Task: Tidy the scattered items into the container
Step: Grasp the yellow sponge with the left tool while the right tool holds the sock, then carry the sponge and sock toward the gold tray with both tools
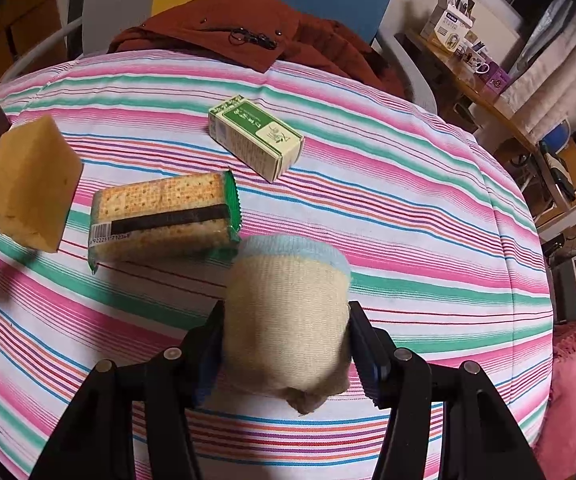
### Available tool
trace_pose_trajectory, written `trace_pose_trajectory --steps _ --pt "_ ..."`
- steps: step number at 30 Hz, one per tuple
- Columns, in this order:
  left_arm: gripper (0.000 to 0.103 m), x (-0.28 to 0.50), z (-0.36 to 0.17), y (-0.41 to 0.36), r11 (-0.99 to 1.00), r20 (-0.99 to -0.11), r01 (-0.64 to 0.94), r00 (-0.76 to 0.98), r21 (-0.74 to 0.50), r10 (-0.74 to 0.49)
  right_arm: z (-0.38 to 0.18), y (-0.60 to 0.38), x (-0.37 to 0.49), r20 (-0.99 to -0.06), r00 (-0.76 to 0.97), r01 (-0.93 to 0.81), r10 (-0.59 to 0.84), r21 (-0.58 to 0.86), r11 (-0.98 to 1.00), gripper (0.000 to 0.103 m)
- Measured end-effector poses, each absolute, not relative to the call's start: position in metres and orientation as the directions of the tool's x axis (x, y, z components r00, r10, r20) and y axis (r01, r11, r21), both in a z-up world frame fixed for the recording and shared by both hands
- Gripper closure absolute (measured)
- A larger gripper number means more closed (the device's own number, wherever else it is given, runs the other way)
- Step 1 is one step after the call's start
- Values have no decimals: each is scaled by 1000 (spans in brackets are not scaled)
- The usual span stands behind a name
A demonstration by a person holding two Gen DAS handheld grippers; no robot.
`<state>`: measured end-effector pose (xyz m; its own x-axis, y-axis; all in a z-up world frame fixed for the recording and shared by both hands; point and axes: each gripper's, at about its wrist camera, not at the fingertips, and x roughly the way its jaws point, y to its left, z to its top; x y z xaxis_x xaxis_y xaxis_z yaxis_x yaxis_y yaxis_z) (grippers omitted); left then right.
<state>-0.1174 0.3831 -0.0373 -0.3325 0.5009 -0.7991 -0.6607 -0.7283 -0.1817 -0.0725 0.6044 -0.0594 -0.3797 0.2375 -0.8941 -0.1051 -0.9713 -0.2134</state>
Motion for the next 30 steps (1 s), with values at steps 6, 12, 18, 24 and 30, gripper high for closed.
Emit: trace_pose_trajectory --steps 6,12,18,24,30 --pt "1 -113 -39 404 -774 -785 -620 -411 -132 463 -55 601 -72 -886 -402 -100 233 -211 -972 45" --pt "25 -126 -56 399 -812 -802 -566 -412 -145 431 -60 595 -73 -884 -392 -78 254 -243 -967 45" --pt "39 -122 -59 390 -773 -789 -610 -383 -175 481 -66 594 -75 -882 -375 -68 284 -279 -958 45" --pt "41 -99 -49 376 -731 -755 -674 -424 -106 500 -62 599 -74 -888 -390 -94 245 -226 -969 46" --pt "41 -77 -48 349 -724 -754 -682 -424 -98 502 -67 594 -69 -902 -382 -110 201 -171 -979 46"
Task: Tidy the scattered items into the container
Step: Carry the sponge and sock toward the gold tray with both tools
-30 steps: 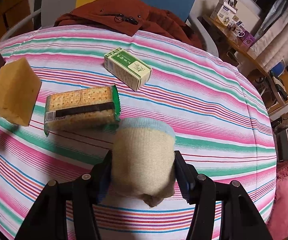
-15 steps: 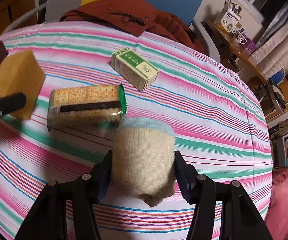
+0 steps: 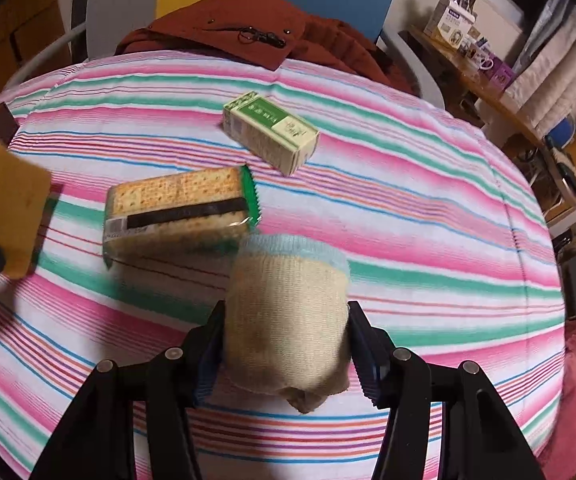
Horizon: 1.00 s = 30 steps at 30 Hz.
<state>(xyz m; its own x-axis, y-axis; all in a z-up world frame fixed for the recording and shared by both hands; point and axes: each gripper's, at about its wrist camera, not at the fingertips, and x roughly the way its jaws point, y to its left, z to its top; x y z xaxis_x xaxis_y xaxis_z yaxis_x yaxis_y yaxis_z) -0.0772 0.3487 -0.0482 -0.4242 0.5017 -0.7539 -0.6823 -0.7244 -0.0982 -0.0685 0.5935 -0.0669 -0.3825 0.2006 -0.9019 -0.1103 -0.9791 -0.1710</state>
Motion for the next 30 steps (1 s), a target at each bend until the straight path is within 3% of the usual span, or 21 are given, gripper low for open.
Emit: trace_pose_trajectory --steps 12,20,30 --pt "41 -25 -40 294 -684 -713 -724 -436 -85 549 -75 523 -28 -867 -472 -113 159 -119 -986 46" --pt "41 -16 -27 235 -710 -658 -692 -476 -129 584 -74 474 -1 -802 -593 -155 72 25 -988 46" --pt "41 -31 -8 142 -811 -590 -564 -605 -156 534 -42 375 -19 -713 -698 16 -65 76 -997 46"
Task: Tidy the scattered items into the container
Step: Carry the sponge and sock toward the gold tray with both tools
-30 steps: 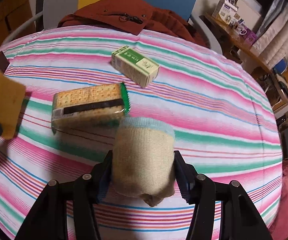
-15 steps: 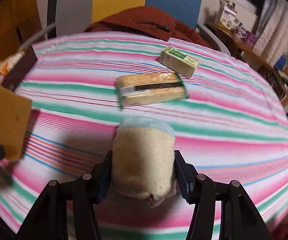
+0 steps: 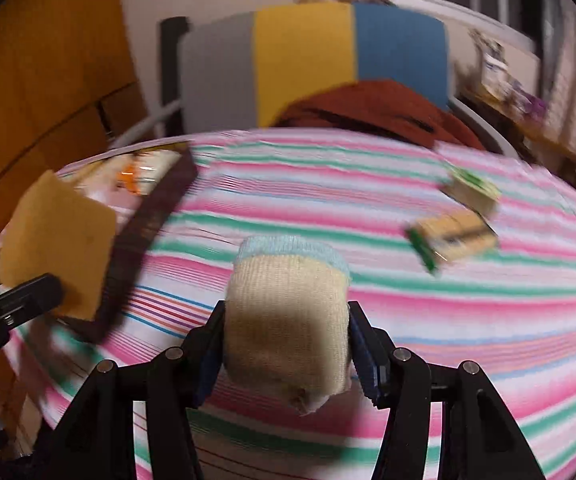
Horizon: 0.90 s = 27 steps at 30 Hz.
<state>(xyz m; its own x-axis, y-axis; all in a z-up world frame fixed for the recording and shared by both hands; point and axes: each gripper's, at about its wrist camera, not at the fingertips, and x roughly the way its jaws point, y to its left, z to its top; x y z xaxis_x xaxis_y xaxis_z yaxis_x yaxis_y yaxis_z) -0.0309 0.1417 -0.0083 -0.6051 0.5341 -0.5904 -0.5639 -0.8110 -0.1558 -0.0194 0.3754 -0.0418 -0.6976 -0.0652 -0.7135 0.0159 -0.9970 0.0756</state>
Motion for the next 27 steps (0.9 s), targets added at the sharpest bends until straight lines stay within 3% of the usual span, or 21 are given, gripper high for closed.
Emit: trace_pose_trajectory --steps 15,27 --pt "41 -67 -17 -2 -919 -542 -325 -743 -222 393 -1 212 -126 -652 -698 287 -296 124 -950 46" --pt "41 -75 -27 -41 -928 -530 -275 -763 -250 369 -34 147 -217 -765 -620 280 -174 -9 -960 45"
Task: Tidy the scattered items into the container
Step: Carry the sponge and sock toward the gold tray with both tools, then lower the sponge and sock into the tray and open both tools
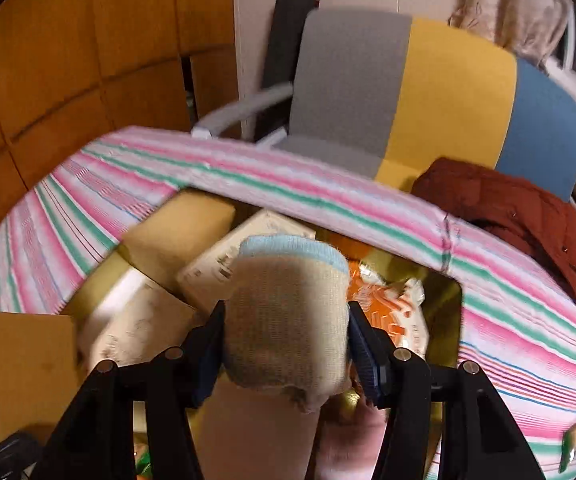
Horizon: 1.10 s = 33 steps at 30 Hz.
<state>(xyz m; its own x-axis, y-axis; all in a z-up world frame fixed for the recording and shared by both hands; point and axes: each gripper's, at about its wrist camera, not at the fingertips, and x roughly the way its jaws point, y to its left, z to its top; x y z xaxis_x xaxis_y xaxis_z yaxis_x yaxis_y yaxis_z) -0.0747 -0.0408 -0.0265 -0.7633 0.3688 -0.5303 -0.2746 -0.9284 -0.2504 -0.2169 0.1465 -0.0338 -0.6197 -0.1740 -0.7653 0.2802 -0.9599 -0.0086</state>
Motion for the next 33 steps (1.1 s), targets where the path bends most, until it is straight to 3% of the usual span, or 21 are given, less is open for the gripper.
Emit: trace_pose_trajectory --steps 4,11,19,24,29,33 --pt "41 -78 -30 -49 -934 -539 -259 -764 -247 354 -45 153 -218 -772 -599 286 -214 44 -957 44" --pt "41 -81 -29 -55 -937 -543 -256 -764 -238 347 -39 162 -212 -749 -602 288 -277 120 -950 32" --pt "41 -100 -24 -76 -935 -552 -253 -756 -248 351 -26 173 -192 -704 -650 259 -287 150 -954 30" --pt "41 -127 -26 -74 -935 -588 -283 -728 -212 353 -18 186 -171 -669 -679 237 -302 189 -953 29" --pt "41 -147 -38 -49 -940 -650 -327 -693 -101 311 -12 195 -144 -635 -695 254 -337 221 -942 27" --pt "41 -150 -47 -27 -908 -681 -403 -632 -118 369 -8 200 -124 -612 -703 269 -362 242 -932 26"
